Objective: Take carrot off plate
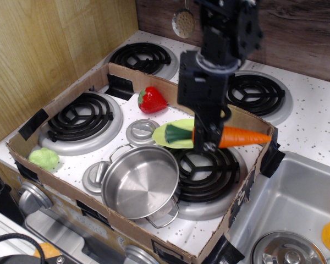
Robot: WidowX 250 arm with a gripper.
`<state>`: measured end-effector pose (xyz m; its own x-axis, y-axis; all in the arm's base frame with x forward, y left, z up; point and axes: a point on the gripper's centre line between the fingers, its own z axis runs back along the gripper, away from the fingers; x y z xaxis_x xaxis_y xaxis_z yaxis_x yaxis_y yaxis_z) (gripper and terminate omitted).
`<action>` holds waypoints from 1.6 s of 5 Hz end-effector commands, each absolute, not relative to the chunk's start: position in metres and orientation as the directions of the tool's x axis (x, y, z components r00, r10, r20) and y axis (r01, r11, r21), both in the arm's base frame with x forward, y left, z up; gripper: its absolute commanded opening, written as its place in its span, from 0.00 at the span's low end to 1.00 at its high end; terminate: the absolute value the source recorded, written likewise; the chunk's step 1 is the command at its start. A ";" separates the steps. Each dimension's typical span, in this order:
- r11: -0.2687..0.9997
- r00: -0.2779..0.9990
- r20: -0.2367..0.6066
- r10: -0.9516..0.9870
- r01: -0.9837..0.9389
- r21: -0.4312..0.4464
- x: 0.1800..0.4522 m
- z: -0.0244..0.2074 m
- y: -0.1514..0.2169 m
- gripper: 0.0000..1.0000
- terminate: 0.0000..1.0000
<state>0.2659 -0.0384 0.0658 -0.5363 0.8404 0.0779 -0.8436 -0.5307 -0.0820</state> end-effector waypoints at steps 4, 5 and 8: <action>-0.821 -0.831 0.154 0.534 -0.554 -0.140 0.247 0.067 -0.093 1.00 0.00; -0.821 -0.831 0.154 0.534 -0.554 -0.140 0.247 0.067 -0.093 1.00 0.00; -0.821 -0.831 0.154 0.534 -0.554 -0.140 0.247 0.067 -0.093 1.00 0.00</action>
